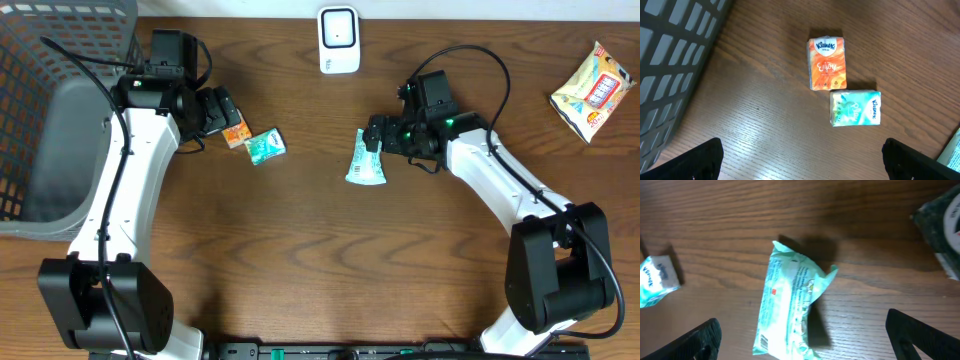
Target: Scan the item barcode
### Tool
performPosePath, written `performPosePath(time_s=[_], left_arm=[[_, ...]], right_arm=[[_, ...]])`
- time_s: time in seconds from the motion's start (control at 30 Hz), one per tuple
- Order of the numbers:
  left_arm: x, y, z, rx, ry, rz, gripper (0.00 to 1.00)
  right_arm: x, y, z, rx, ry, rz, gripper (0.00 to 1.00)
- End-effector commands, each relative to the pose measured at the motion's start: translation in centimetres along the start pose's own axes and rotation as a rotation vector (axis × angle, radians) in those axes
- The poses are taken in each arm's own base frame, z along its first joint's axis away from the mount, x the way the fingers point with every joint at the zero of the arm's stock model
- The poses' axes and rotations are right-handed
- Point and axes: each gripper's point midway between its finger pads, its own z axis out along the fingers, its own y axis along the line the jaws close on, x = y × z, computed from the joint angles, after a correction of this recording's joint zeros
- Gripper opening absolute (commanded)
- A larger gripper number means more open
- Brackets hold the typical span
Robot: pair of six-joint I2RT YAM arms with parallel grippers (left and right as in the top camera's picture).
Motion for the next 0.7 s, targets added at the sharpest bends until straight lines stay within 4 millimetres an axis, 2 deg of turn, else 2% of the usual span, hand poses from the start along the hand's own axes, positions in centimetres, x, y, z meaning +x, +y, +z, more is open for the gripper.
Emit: performPosePath(time_s=[0.0, 0.27, 0.5, 0.67], left_arm=[[-0.2, 0.3, 0.1, -0.014, -0.004, 0.003, 1.0], [-0.2, 0.3, 0.1, -0.014, -0.004, 0.003, 1.0], [-0.2, 0.3, 0.1, -0.014, -0.004, 0.003, 1.0], [-0.2, 0.3, 0.1, -0.014, -0.004, 0.003, 1.0]], right_arm=[[-1.1, -1.1, -0.8, 0.055, -0.05, 0.002, 0.99], [-1.6, -2.4, -1.0, 0.069, -0.057, 0.049, 0.99], [-0.1, -1.5, -0.5, 0.002, 0.001, 0.107, 0.99], [0.9, -1.5, 0.7, 0.004, 0.017, 0.1, 0.97]])
